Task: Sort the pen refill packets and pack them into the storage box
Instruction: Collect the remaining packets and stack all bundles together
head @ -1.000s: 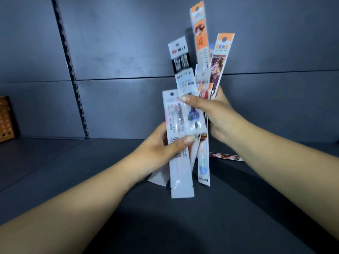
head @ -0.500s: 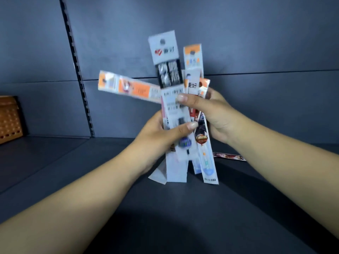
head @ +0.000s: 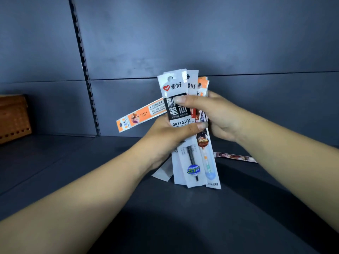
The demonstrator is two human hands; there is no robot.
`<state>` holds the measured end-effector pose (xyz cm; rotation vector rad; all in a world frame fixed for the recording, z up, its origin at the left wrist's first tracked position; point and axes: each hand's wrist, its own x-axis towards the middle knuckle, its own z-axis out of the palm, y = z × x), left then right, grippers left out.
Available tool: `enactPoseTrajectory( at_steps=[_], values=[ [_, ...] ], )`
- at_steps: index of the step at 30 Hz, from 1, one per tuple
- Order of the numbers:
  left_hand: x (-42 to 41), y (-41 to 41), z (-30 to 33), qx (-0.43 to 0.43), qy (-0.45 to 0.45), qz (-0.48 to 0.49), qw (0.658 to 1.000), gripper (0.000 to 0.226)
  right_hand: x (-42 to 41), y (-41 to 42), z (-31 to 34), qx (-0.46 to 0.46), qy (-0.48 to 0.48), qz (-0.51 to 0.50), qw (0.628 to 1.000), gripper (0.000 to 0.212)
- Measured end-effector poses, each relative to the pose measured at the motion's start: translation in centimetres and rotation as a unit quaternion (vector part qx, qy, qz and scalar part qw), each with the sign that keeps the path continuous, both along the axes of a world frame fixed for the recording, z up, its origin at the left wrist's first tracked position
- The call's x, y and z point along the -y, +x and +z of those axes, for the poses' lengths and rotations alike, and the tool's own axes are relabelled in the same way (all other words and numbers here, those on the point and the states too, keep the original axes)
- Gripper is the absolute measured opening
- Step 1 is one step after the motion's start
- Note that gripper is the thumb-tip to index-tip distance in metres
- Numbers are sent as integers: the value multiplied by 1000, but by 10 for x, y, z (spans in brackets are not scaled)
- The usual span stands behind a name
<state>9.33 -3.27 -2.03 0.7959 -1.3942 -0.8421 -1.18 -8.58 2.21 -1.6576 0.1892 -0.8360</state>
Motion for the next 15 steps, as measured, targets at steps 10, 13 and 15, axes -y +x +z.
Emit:
enactPoseTrajectory(
  at_steps=[10, 13, 15],
  values=[
    [-11, -4, 5, 29, 60, -50, 997, 8, 2, -18, 25, -9, 50, 51, 997, 38],
    [-9, -1, 4, 21, 67, -46, 996, 5, 9, -21, 31, 29, 24, -33, 999, 12],
    [-8, 0, 3, 10, 71, -45, 996, 7, 12, -26, 36, 33, 26, -68, 997, 15]
  ],
)
